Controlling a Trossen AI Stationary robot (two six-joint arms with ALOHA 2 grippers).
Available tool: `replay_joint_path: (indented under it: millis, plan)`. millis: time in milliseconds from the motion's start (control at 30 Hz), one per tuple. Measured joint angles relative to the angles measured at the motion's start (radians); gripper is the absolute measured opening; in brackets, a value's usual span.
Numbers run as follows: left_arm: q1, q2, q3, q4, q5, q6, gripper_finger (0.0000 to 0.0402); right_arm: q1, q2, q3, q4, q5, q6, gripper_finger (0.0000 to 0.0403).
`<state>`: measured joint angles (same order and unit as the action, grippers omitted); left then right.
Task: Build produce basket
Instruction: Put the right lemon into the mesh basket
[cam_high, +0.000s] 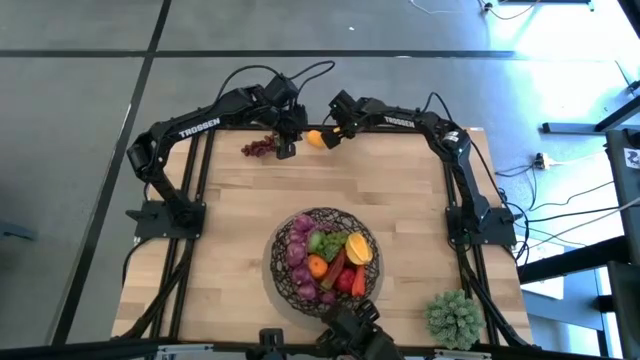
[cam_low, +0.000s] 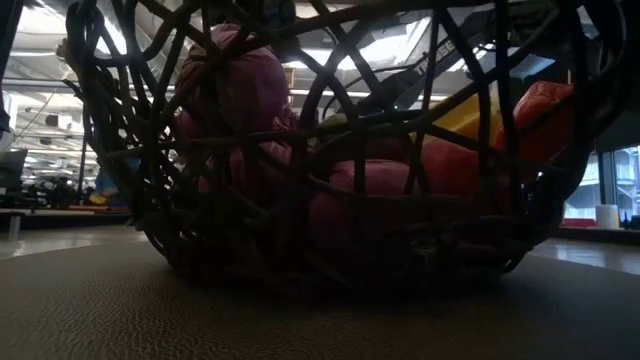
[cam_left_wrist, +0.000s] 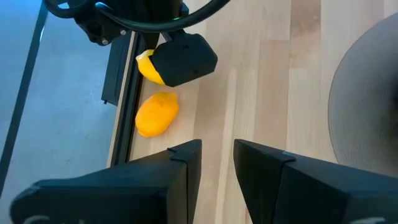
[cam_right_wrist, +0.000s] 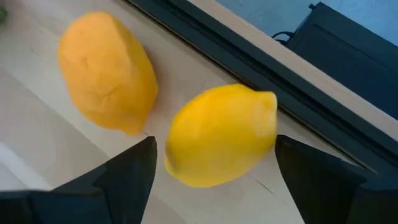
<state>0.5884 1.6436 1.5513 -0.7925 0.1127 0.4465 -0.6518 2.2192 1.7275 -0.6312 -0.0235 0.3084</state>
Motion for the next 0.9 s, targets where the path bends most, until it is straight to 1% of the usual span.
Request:
replay_joint_path:
  millis: [400,500,633,733,900]
  plan:
    - [0.0,0.0,0.0,0.0,0.0,0.0,0.0084,0.0,0.003,0.0,0.015,0.003,0.001,0.0311]
    - [0.0,0.0,0.0,0.0,0.0,0.0,0.0084,0.0,0.018,0.001,0.012,0.002,0.004,0.0292]
    - [0.0,0.0,0.0,0.0,0.0,-0.001,0.0084,0.0,0.031,0.003,0.017,-0.041,0.002,0.0254]
    - [0.0,0.0,0.0,0.0,0.0,-0.001,0.0084,0.0,0.032,0.003,0.024,-0.05,0.001,0.0231]
    - [0.0,0.0,0.0,0.001,0.0,-0.003,0.0084,0.0,0.033,0.003,0.022,-0.05,-0.004,0.0205]
